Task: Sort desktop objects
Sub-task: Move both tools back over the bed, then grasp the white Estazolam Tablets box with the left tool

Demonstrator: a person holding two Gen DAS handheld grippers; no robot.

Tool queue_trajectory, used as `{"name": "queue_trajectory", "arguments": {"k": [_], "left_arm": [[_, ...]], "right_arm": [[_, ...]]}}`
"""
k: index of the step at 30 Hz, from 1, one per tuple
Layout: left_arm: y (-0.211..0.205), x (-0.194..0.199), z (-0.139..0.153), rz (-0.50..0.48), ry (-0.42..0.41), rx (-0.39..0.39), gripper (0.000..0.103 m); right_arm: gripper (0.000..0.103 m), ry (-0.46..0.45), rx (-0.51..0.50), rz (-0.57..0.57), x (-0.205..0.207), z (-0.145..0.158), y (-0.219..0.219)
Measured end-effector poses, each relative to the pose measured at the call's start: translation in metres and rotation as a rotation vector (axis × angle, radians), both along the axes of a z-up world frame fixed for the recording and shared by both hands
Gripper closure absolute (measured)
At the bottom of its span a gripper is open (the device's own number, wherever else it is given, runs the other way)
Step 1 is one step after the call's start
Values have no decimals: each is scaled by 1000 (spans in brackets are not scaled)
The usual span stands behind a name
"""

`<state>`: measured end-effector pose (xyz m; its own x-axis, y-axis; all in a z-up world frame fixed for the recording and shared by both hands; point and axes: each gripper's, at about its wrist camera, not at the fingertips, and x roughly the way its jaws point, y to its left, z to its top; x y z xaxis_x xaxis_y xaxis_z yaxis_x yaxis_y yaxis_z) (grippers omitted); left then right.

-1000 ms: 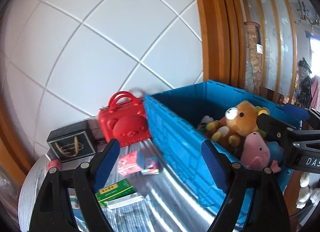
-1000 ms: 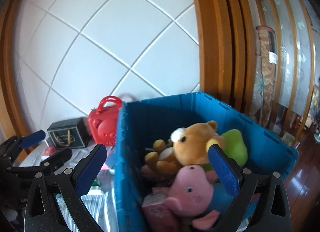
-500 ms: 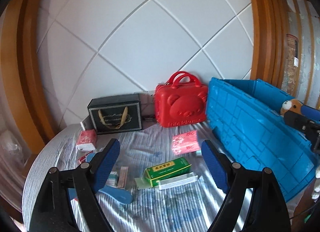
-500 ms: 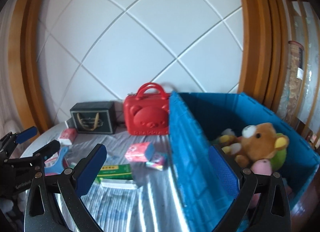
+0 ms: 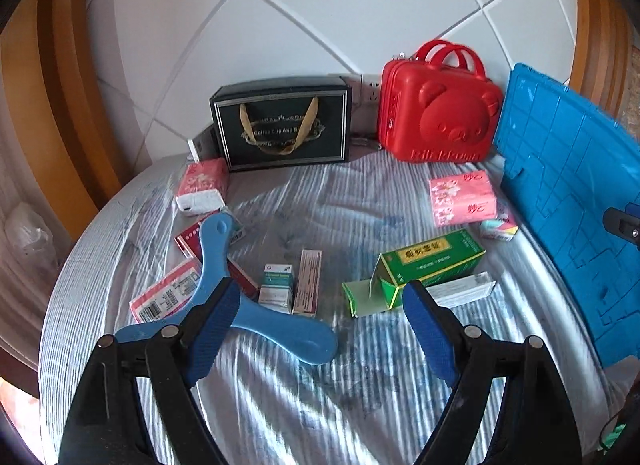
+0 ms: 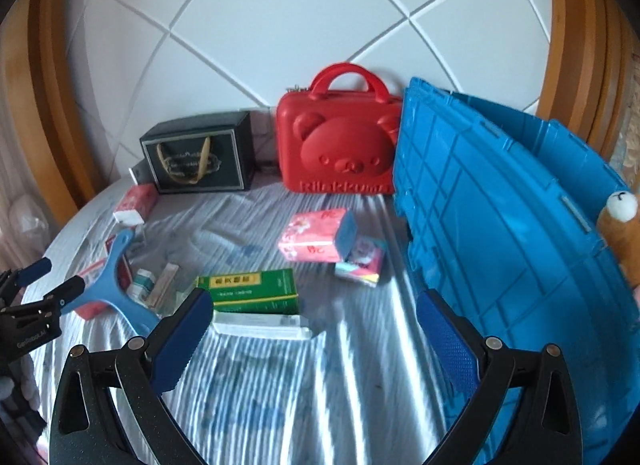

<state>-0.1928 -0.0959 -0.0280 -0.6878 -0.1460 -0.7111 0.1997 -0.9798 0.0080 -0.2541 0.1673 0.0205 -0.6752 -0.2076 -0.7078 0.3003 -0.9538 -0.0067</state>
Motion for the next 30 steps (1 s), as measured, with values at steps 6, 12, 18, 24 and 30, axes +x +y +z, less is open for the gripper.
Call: {"name": "queue_trajectory", "arguments": {"k": [6,12,18,24,30], "left_arm": [[-39,-15,-70,111,-175,71,19],[-73,-19,-98,284,-196,137,19],[-89,-23,-108,401,-150,205,19],[-84,-76,-99,304,-159,152,24],[-79,-116,-134,193,-306,168,63]], "right_arm": [[0,-129,39,-13,-36,-57,-5],[0,-241,66,-10,-60,-106,-9],[0,-292,89,15,-72,-136,-13],[0,-329,85,37,-82,-153,-19],[0,-332,95,67,-86,-158,-24]]}}
